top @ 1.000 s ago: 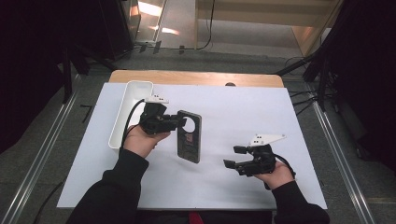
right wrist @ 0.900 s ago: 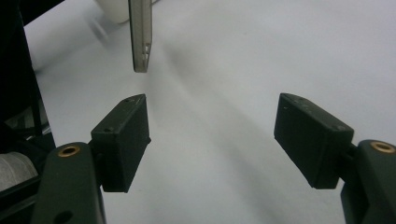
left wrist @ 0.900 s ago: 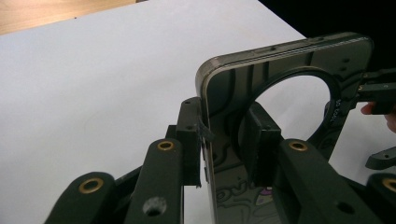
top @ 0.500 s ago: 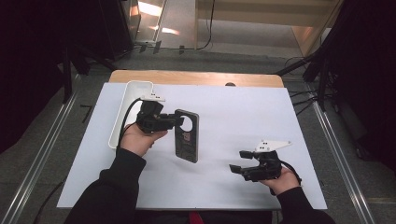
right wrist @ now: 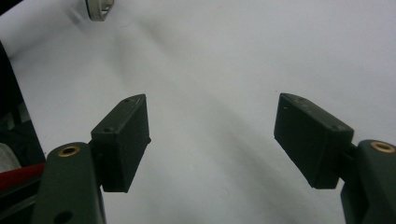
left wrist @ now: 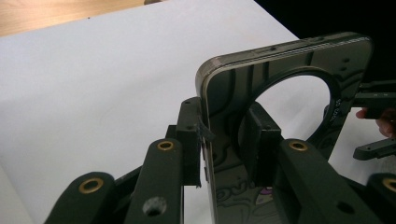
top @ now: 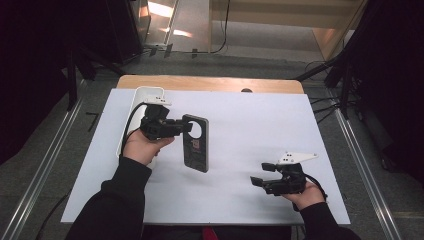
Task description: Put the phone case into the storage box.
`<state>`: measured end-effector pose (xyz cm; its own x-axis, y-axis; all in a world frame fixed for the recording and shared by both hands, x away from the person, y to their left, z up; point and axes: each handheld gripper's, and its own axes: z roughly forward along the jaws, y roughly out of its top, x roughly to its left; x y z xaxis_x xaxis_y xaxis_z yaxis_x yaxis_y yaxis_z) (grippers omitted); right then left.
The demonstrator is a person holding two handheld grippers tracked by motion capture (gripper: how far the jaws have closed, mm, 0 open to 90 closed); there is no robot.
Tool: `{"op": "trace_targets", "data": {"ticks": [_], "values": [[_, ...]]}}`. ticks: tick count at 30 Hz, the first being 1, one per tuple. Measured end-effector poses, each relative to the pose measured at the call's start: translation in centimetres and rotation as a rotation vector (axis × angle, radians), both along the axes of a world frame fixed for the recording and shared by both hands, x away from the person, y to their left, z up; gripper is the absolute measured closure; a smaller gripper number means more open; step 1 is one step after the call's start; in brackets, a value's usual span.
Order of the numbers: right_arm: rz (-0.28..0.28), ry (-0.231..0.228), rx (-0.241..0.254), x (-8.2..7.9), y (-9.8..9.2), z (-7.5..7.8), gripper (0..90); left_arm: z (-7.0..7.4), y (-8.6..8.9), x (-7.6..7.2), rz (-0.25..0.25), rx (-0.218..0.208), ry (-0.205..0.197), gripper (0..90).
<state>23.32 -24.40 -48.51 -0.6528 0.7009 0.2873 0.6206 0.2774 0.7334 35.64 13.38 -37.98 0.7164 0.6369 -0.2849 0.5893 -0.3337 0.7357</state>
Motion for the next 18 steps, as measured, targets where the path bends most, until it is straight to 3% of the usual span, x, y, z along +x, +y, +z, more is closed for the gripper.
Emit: {"op": "trace_targets", "data": {"ticks": [18], "values": [[0.012, -0.006, -0.001, 0.1, 0.1, -0.2, 25.8, 2.2, 1.9, 0.3, 0.022, -0.005, -0.018, 71.1]]}}
